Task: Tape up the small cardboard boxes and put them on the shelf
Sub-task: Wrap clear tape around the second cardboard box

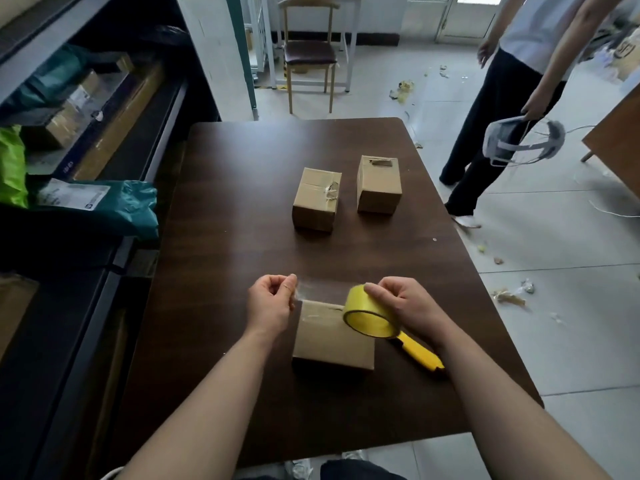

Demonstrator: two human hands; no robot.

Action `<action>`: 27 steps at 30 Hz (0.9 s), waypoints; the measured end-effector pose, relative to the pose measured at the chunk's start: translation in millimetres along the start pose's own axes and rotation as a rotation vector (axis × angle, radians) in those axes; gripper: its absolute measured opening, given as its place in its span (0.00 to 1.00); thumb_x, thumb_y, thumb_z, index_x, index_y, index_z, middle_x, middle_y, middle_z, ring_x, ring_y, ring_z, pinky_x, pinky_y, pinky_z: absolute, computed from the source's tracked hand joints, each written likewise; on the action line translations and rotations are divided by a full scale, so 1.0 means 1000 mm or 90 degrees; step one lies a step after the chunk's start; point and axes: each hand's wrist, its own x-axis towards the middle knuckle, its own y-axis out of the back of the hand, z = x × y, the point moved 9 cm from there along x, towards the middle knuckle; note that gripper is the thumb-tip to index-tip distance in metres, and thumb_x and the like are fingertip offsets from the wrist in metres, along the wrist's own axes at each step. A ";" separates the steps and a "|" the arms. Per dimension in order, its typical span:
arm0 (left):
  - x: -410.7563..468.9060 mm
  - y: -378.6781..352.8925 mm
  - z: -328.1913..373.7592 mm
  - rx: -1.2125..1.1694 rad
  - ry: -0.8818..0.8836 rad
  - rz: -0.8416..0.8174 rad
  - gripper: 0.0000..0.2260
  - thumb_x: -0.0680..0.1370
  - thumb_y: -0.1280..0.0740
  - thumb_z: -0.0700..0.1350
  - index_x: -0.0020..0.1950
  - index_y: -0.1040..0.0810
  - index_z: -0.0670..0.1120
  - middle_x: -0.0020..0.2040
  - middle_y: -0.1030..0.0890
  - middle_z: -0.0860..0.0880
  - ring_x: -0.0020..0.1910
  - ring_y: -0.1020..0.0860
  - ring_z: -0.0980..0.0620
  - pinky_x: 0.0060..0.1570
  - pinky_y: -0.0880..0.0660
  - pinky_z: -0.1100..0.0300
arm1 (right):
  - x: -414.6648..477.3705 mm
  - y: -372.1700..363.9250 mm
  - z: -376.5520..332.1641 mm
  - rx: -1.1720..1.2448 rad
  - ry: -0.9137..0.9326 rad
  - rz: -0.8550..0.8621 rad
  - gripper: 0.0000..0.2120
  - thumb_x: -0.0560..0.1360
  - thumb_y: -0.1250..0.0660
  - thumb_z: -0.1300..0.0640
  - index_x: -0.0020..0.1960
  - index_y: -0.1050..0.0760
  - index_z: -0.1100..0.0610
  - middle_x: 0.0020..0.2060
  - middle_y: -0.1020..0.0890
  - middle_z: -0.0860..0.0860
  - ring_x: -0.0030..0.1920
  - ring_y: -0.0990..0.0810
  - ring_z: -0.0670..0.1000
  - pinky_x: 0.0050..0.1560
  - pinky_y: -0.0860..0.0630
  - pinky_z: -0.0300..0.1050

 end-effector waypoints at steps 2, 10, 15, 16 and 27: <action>0.008 0.009 -0.008 -0.015 0.024 0.013 0.06 0.78 0.32 0.41 0.42 0.24 0.42 0.32 0.24 0.47 0.30 0.28 0.53 0.34 0.27 0.59 | -0.003 0.019 0.015 0.007 -0.018 0.019 0.19 0.76 0.33 0.45 0.31 0.28 0.54 0.27 0.32 0.47 0.29 0.35 0.45 0.33 0.37 0.44; 0.003 -0.002 -0.039 0.029 0.064 0.025 0.07 0.78 0.31 0.40 0.40 0.23 0.41 0.31 0.23 0.46 0.29 0.28 0.53 0.33 0.27 0.58 | -0.007 0.044 0.057 -0.088 -0.060 0.063 0.20 0.73 0.29 0.43 0.31 0.25 0.57 0.25 0.28 0.46 0.29 0.30 0.45 0.33 0.33 0.44; 0.007 -0.005 -0.046 0.076 0.063 0.030 0.07 0.77 0.31 0.42 0.41 0.22 0.40 0.31 0.23 0.47 0.29 0.28 0.54 0.32 0.27 0.60 | -0.006 0.051 0.073 -0.138 -0.086 0.083 0.16 0.72 0.29 0.44 0.33 0.22 0.54 0.29 0.23 0.46 0.33 0.26 0.46 0.34 0.31 0.42; 0.008 -0.006 -0.048 0.089 0.063 0.033 0.07 0.77 0.30 0.42 0.41 0.22 0.40 0.31 0.23 0.47 0.29 0.28 0.53 0.32 0.28 0.60 | -0.004 0.049 0.076 -0.155 -0.094 0.083 0.16 0.72 0.29 0.43 0.33 0.22 0.53 0.30 0.22 0.46 0.34 0.25 0.46 0.34 0.30 0.42; 0.017 -0.004 -0.064 0.206 0.074 0.046 0.08 0.77 0.30 0.45 0.44 0.21 0.39 0.37 0.20 0.46 0.32 0.26 0.52 0.33 0.28 0.59 | 0.013 0.029 0.095 -0.318 -0.144 0.059 0.18 0.74 0.36 0.35 0.43 0.21 0.50 0.41 0.21 0.46 0.45 0.23 0.48 0.44 0.26 0.45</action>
